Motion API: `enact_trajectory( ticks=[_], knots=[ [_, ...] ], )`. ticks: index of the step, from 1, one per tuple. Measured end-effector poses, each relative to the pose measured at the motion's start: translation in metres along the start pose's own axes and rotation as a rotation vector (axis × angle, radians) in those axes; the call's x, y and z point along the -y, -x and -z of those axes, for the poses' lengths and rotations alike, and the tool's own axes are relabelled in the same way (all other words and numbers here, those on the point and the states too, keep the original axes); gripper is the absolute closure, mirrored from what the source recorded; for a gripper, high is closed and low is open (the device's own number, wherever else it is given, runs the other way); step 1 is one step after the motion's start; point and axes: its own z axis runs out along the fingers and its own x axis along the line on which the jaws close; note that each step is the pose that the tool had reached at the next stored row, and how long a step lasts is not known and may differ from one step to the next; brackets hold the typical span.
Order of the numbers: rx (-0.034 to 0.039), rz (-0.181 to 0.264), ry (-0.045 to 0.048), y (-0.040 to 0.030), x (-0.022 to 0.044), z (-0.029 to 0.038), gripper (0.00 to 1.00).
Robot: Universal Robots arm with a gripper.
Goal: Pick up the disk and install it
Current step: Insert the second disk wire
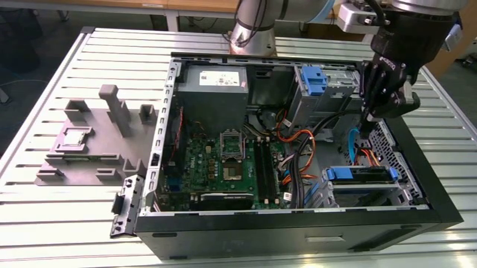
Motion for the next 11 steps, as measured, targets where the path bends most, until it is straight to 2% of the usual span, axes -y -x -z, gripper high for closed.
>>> enact_trajectory(
  ticks=[8,9,11],
  knots=[
    [-0.0613,0.001,-0.0068,0.001,-0.0002,-0.0043,0.88],
    [-0.069,0.001,-0.0076,0.0011,-0.0002,-0.0049,0.82],
    [-0.0836,0.001,-0.0092,0.0014,-0.0002,-0.006,0.82]
  ],
)
